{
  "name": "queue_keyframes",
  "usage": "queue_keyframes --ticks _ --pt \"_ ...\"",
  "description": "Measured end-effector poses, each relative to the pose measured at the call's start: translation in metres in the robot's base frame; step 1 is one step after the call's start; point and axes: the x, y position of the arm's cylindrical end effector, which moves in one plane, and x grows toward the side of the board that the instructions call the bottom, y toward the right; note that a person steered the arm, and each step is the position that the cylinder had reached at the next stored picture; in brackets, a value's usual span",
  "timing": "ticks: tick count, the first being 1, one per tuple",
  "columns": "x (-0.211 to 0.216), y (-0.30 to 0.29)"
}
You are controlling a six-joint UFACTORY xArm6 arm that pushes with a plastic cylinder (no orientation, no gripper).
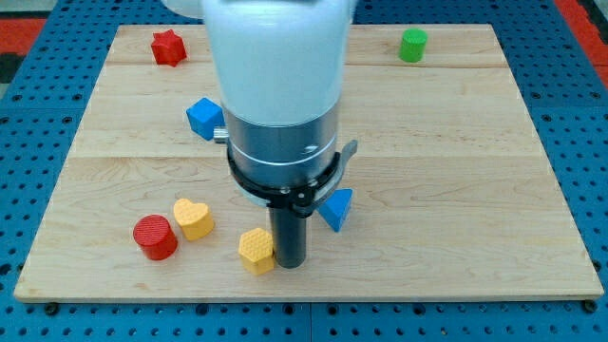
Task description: Push the red star to red and yellow blocks
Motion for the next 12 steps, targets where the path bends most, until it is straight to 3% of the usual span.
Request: queue_keyframes --ticks 2,3,4,5,6,9,11,12 --pt "0.004 -0.027" --pt "-0.035 -0.062" --pt "-0.039 -0.033" --pt "-0.073 0.022" --pt "-0.118 -0.019" --pt "-0.294 -0.067" --pt "-0.389 -0.158" --pt "-0.388 -0.168"
